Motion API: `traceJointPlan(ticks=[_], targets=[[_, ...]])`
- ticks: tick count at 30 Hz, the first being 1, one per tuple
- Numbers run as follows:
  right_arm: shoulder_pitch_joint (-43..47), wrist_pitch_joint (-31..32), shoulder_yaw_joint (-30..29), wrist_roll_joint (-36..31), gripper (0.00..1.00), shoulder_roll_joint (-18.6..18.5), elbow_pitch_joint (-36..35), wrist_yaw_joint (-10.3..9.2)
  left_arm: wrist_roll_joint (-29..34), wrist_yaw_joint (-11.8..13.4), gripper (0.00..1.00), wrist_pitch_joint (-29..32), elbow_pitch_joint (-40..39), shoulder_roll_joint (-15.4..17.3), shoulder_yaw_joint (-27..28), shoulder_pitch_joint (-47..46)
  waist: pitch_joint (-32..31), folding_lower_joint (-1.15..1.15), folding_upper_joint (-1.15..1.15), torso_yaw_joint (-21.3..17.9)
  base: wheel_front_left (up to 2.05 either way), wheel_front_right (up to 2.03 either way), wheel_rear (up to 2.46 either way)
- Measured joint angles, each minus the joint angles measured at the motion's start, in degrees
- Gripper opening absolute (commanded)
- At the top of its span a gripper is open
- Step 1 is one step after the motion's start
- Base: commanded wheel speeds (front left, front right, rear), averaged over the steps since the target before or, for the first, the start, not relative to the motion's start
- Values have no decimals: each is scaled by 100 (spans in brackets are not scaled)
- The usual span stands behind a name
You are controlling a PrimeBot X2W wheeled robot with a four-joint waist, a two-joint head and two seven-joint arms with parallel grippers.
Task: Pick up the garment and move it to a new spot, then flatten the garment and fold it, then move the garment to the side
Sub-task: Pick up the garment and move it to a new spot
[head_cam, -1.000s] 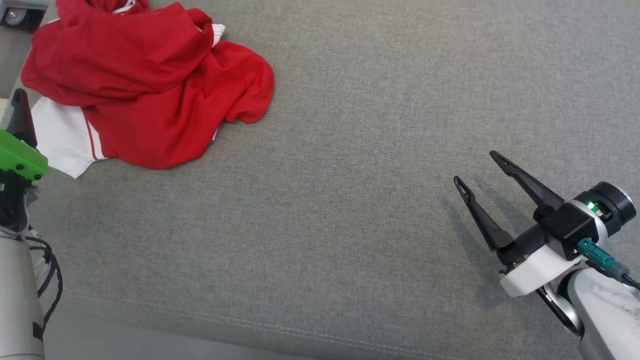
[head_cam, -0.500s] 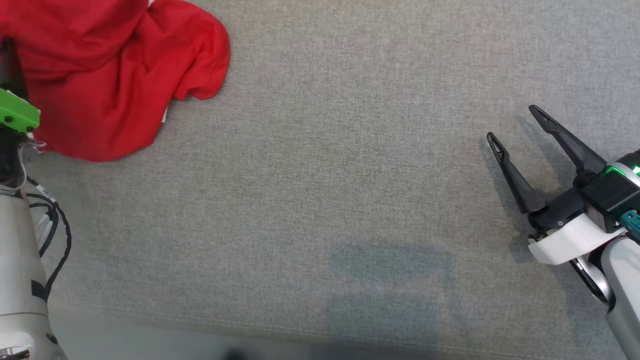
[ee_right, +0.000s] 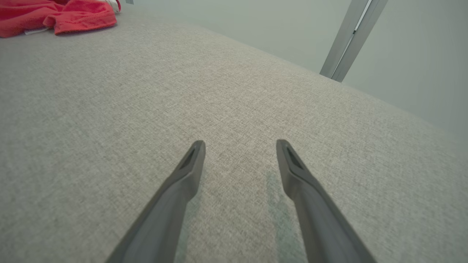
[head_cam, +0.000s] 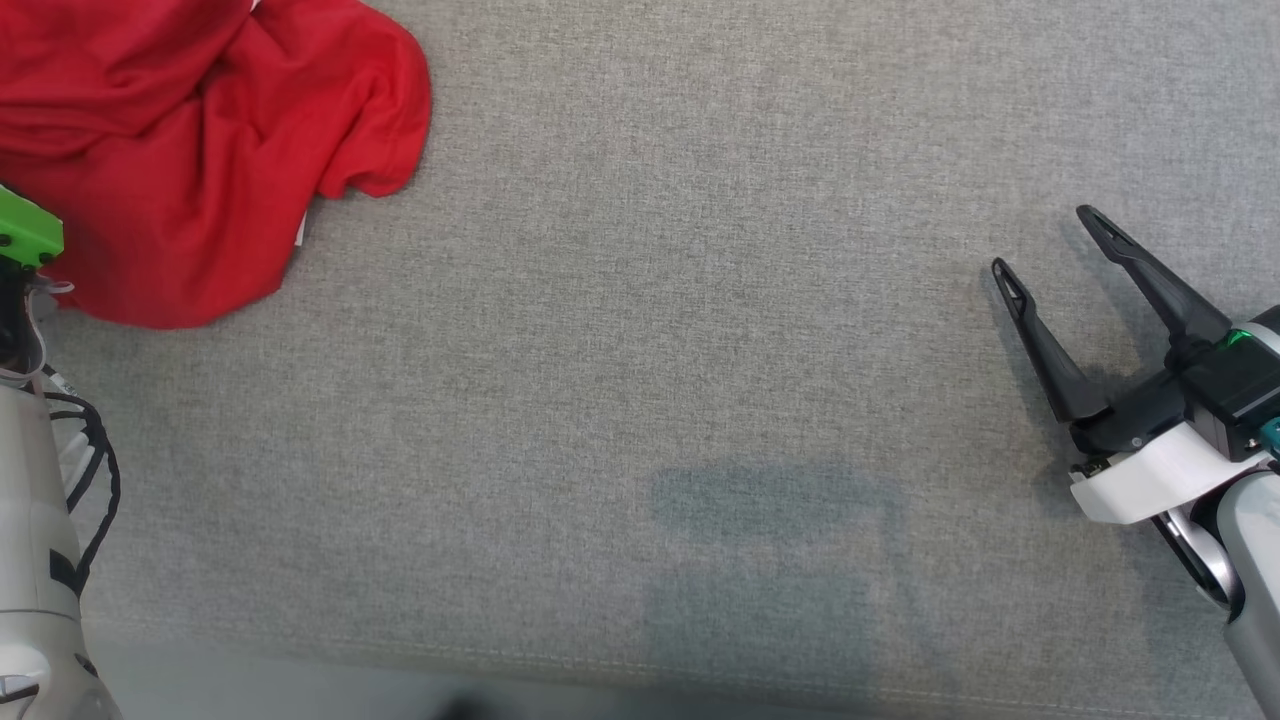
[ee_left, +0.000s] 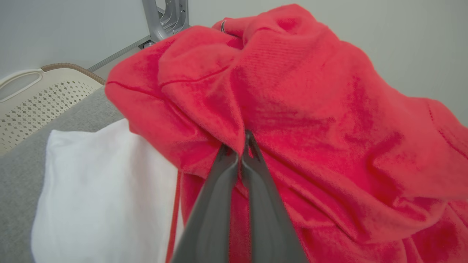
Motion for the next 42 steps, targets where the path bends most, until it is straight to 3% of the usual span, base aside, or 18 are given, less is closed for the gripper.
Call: traceJointPlan(ticks=[11, 18, 24, 28, 32, 38, 42], targets=[[19, 0, -14, 152, 100, 181, 64, -5, 576, -328, 0, -713, -308, -45, -722, -673, -290, 0, 0, 121, 0, 0, 0], [21, 0, 40, 271, 100, 549, 259, -5, 917, -508, 0, -1110, -743, -599, -1625, -862, -627, 0, 0, 210, 0, 0, 0], [24, 0, 115, 375, 100, 942, 410, -5, 853, -554, 0, -1116, -1109, -1206, -2420, -849, -1011, 0, 0, 185, 0, 0, 0], [66, 0, 137, 472, 100, 1133, 537, -8, 292, -553, 0, -880, -1691, -1224, -3446, -795, -1263, 0, 0, 89, 0, 0, 0], [212, 0, 100, 561, 100, 1295, 633, -21, -693, -553, 0, -426, -2354, -1194, -4286, -465, -1451, -1, 0, -95, 0, 0, 0], [389, 0, -9, 598, 100, 1396, 764, -64, -2301, -552, 0, 285, -3361, -1024, -5394, 482, -1648, 0, 0, -437, 0, 0, 0], [504, 0, -68, 598, 100, 1475, 843, -65, -2825, -552, 0, 480, -3928, -998, -5789, 990, -1753, -1, 0, -663, 0, 0, 0]])
